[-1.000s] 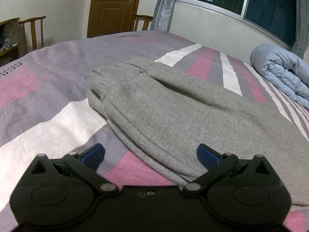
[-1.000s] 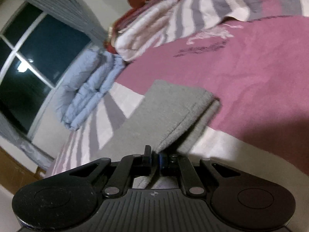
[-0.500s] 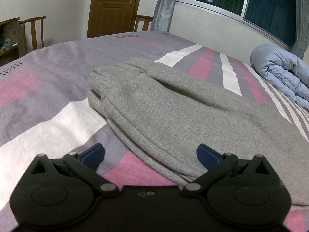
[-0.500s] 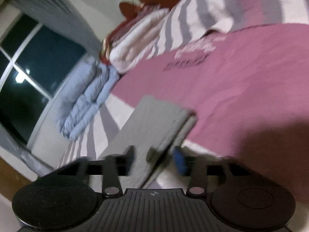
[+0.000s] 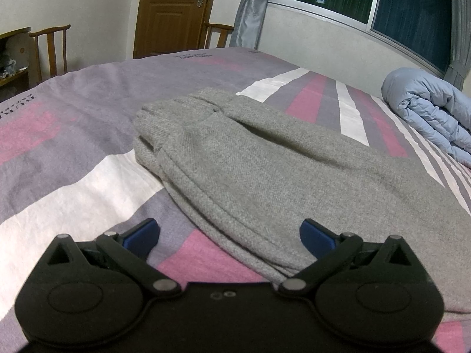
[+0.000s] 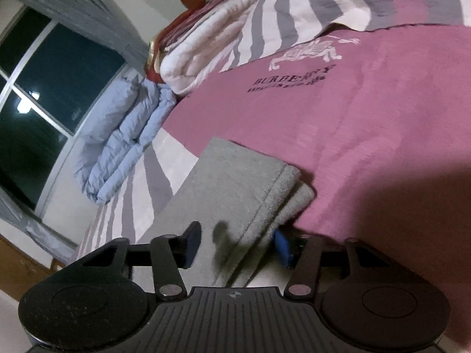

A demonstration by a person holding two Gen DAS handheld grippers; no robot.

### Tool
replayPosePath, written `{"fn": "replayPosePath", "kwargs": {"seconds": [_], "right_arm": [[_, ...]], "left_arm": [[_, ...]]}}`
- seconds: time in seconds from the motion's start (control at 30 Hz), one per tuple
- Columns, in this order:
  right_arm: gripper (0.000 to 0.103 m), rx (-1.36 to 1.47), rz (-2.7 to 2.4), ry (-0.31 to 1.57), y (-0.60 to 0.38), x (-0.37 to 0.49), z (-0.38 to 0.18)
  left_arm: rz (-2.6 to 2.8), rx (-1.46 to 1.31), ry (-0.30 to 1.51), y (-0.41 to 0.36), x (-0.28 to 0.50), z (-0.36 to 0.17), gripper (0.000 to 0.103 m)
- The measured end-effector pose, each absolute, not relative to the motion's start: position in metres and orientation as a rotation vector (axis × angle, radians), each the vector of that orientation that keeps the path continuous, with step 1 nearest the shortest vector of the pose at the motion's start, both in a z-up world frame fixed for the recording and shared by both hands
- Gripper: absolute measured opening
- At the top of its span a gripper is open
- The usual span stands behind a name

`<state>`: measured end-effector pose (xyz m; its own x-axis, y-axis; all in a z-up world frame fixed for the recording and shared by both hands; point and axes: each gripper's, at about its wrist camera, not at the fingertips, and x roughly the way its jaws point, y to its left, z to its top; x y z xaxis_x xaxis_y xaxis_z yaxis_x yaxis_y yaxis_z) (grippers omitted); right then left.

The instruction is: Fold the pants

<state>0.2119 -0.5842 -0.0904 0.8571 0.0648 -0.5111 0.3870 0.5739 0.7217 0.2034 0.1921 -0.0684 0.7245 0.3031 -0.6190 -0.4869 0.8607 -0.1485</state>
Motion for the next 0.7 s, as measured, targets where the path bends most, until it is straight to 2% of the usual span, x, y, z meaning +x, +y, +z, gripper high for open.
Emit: {"fn": "replayPosePath", "kwargs": {"seconds": [0.03, 0.27, 0.37, 0.4, 0.43, 0.5, 0.57, 0.63, 0.7], "right_arm": [[0.010, 0.939, -0.201, 0.531, -0.585, 0.212, -0.090], [0.009, 0.819, -0.157, 0.423, -0.580, 0.204, -0.061], [0.012, 0.938, -0.204, 0.613, -0.588, 0.221, -0.099], [0.019, 0.965, -0.203, 0.578, -0.590, 0.213, -0.098], [0.033, 0.944, -0.228, 0.557, -0.588, 0.206, -0.092], [0.041, 0.815, -0.333, 0.481, -0.575, 0.183, -0.071], [0.049, 0.744, -0.360, 0.385, -0.561, 0.161, -0.054], [0.070, 0.662, -0.287, 0.369, -0.539, 0.157, -0.042], [0.080, 0.591, -0.208, 0.372, -0.512, 0.164, -0.033]], "left_arm": [[0.444, -0.313, 0.622, 0.192, 0.203, -0.068, 0.097], [0.445, -0.309, 0.619, 0.192, 0.203, -0.068, 0.097], [0.445, -0.311, 0.620, 0.193, 0.204, -0.068, 0.097], [0.443, -0.315, 0.618, 0.193, 0.203, -0.067, 0.097], [0.442, -0.316, 0.619, 0.193, 0.202, -0.066, 0.097], [0.442, -0.288, 0.615, 0.187, 0.199, -0.055, 0.090], [0.432, -0.232, 0.531, 0.172, 0.191, -0.036, 0.092], [0.341, -0.143, 0.511, 0.148, 0.203, -0.017, 0.095], [0.251, -0.047, 0.529, 0.120, 0.225, -0.005, 0.096]]}}
